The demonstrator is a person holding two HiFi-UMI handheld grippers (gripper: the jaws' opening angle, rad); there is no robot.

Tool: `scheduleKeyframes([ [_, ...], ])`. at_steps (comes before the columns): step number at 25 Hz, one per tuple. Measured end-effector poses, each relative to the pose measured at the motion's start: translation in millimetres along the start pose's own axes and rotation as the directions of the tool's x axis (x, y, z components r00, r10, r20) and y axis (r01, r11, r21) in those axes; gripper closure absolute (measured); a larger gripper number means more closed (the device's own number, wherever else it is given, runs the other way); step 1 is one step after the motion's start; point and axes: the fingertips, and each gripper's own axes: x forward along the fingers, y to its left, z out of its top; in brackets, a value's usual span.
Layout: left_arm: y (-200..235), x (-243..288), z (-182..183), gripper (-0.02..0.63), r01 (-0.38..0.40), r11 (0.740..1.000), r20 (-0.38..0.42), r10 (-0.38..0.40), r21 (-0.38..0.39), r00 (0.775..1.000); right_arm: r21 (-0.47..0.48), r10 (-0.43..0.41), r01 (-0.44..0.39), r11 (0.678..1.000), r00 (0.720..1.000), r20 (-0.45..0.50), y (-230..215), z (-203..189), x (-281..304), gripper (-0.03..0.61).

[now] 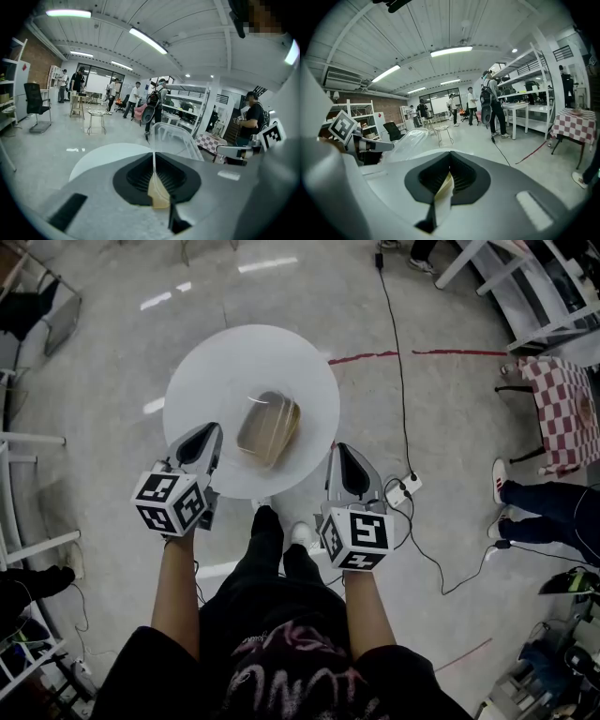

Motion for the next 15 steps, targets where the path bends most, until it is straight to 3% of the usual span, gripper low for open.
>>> scheduleKeyframes([
  [15,-41,-74,41,0.601,-0.029,0.998,0.102,0.024,0.048,0.994,-0.045,0.033,-0.029,0.999,0.996,0.084,19,49,-66,0.581],
])
